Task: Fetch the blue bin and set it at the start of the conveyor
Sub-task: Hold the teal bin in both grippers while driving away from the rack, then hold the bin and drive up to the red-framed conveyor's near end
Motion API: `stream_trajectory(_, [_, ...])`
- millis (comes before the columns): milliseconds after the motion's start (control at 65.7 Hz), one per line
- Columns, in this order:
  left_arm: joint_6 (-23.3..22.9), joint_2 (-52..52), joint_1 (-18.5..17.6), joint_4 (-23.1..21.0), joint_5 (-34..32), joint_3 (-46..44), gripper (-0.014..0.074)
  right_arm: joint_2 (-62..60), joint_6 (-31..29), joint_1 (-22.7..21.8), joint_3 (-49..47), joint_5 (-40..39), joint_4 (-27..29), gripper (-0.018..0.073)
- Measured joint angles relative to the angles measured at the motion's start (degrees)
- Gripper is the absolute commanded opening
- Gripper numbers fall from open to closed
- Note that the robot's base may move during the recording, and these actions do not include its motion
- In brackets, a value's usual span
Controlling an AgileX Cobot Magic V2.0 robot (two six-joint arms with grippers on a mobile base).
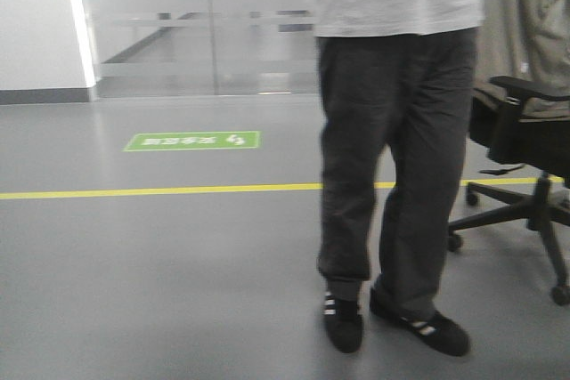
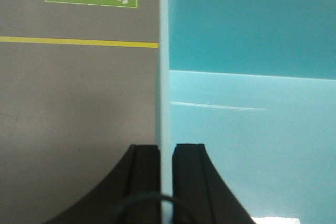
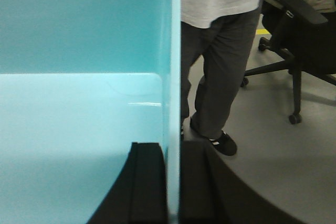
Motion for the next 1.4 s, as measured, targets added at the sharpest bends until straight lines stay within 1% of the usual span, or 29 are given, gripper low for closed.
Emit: stream_trajectory(1400, [0.0,0.0,0.0,-0.21,0.0,0.0,-0.0111,0.0,0.0,0.0,-0.05,0.66,0.0,-0.0163])
